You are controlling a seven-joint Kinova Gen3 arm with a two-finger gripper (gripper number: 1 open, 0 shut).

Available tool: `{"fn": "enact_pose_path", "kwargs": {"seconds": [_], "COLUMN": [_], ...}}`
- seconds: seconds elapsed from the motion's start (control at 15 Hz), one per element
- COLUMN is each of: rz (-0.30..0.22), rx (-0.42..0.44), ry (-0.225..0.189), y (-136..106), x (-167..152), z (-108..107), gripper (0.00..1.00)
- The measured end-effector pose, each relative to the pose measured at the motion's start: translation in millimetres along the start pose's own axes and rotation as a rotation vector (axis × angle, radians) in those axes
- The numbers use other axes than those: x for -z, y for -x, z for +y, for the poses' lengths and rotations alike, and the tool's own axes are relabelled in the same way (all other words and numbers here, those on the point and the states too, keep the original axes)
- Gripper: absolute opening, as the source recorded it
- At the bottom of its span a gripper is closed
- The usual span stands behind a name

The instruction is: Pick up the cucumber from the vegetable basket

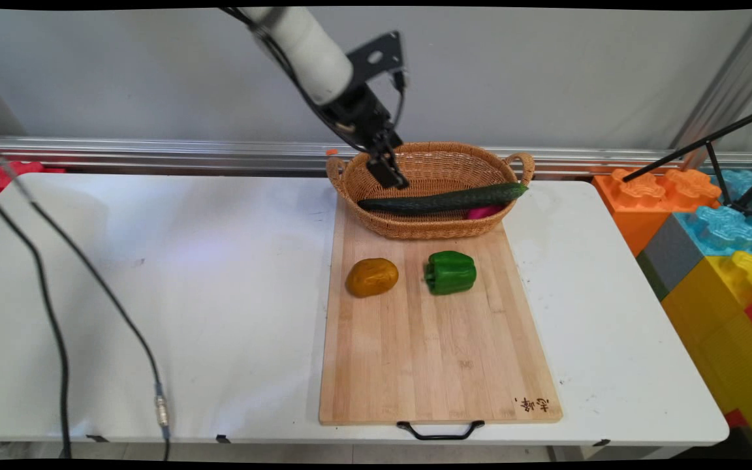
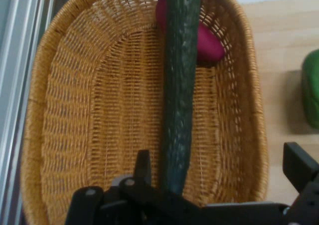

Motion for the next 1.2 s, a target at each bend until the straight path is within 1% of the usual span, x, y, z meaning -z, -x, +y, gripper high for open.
{"fn": "enact_pose_path", "kwargs": {"seconds": [0.27,0.4,0.67,0.87,1.13,1.2], "rz": [-0.003,0.001,0.004,0.005,0.007,0.009], "rx": [-0.004,0.001,0.006,0.012,0.016,0.017], "ry": [0.002,-0.005,-0.02,-0.029,-0.026,-0.025], "y": [-2.9,-3.9,-4.7,-3.8,-3.7,-3.7], "x": [-48.7,-79.3,-120.0,-143.9,-163.1,-166.8], "z": [-6.7,-11.8,-18.9,-22.7,-22.9,-22.7], "gripper": [1.0,1.0,1.0,1.0,1.0,0.0]}}
